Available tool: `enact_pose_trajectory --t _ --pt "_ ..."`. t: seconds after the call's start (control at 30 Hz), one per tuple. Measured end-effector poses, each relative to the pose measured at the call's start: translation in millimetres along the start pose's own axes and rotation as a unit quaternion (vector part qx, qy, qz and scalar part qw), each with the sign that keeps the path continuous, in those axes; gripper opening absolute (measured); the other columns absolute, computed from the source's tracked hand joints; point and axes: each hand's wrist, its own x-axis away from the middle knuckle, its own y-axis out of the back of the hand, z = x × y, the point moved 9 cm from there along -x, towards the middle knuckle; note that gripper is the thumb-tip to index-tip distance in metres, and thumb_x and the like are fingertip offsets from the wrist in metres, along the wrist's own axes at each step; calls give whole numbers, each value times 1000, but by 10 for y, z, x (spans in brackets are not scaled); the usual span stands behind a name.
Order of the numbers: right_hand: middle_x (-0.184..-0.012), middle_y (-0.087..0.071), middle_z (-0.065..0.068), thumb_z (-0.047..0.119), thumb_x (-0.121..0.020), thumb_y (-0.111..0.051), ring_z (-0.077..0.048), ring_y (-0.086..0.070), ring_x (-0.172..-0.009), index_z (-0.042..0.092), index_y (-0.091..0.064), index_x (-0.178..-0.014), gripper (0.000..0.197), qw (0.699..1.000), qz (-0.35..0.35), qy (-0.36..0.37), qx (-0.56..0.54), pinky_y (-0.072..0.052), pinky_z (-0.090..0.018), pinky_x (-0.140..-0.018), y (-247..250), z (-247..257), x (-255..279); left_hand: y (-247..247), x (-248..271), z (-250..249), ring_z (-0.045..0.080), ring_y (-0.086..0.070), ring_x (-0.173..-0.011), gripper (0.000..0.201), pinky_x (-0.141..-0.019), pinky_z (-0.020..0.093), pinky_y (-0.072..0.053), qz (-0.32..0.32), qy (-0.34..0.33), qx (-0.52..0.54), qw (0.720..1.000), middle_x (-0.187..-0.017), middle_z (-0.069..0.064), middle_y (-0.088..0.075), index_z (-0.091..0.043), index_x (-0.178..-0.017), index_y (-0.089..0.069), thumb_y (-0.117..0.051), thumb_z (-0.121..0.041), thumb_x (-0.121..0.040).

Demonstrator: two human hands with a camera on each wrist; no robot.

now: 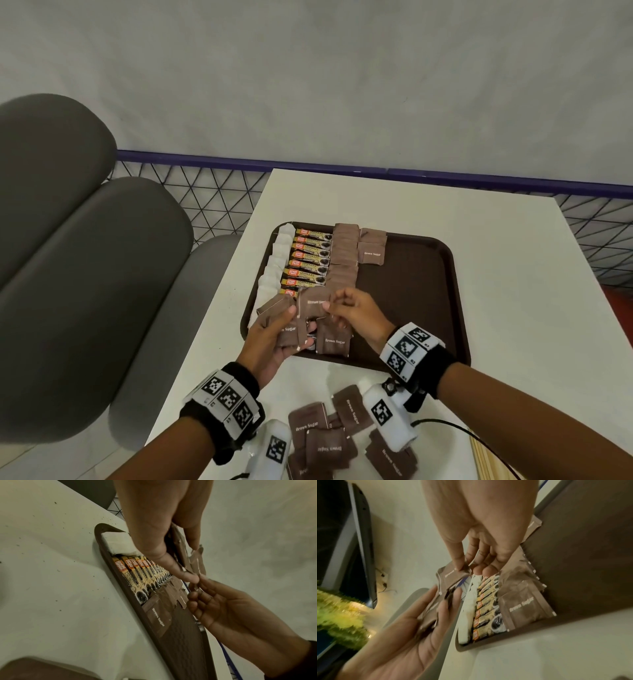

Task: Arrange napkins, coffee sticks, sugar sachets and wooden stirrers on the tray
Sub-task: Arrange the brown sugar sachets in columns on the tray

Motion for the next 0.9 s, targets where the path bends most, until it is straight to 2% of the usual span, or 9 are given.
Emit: enact_pose_trajectory --t 0.13,0.23,0.33,0.37,0.53,0.6,0.67,0.77,0.9 --pt "-68 -57 -1 4 -85 -61 -9 -49 -57 10 -55 -80 10 996 -87 -8 -26 -41 -17 -51 450 18 -103 45 -19 -4 31 -70 -83 25 -65 37 -59 -14 7 28 999 -99 18 -69 -12 -116 -57 -51 -10 -92" --pt "-66 -57 0 6 -85 -62 -10 -48 -57 16 -55 -75 16 978 -209 -15 16 -40 -13 -48 943 -71 -264 59 -30 -21 30 -71 -81 23 -61 34 -60 -21 14 43 999 -102 17 -67 -15 -114 -57 -51 -10 -93" --pt "-70 -59 -4 9 -81 -66 -16 -53 -63 8 -63 -85 5 951 -299 -44 63 -45 -25 -65 1324 -175 -388 78 -53 -23 32 -70 -84 26 -57 33 -59 -26 26 62 997 -109 20 -65 -14 -118 -56 -52 -12 -93" --pt "-75 -60 -6 10 -80 -67 -19 -54 -69 5 -64 -91 12 944 -315 -57 78 -43 -28 -71 1406 -202 -426 90 -65 -19 34 -69 -86 27 -58 33 -59 -26 30 66 997 -110 21 -65 -14 -120 -55 -53 -13 -92" --pt "-92 -60 -9 11 -82 -66 -25 -57 -90 1 -64 -98 19 934 -314 -93 141 -39 -24 -76 1485 -180 -613 141 -130 -34 39 -66 -98 30 -65 38 -59 -16 43 84 995 -98 16 -72 -13 -120 -53 -53 -12 -91" --pt "-100 -64 -15 12 -82 -66 -31 -60 -97 3 -63 -96 18 930 -311 -109 162 -42 -28 -78 1470 -206 -708 144 -154 -53 41 -65 -100 28 -67 39 -59 -1 50 92 995 -101 19 -71 -11 -119 -54 -49 -6 -92" --pt "-106 -64 -17 15 -81 -65 -33 -59 -98 12 -62 -90 10 924 -311 -121 187 -46 -33 -82 1451 -222 -779 154 -167 -78 40 -66 -98 30 -66 39 -59 12 50 92 994 -100 19 -71 -10 -115 -56 -42 1 -91" --pt "-110 -60 -18 20 -81 -64 -34 -57 -99 22 -56 -81 8 914 -309 -141 223 -47 -36 -85 1442 -281 -862 189 -187 -86 43 -65 -100 40 -67 40 -59 19 55 105 993 -110 24 -66 -8 -118 -54 -34 7 -88" --pt "-114 -54 -18 25 -83 -65 -35 -50 -109 23 -58 -85 7 904 -311 -144 255 -42 -34 -93 1456 -274 -867 237 -197 -73 43 -64 -102 42 -69 42 -59 11 59 91 994 -119 26 -60 -10 -122 -51 -35 8 -87"
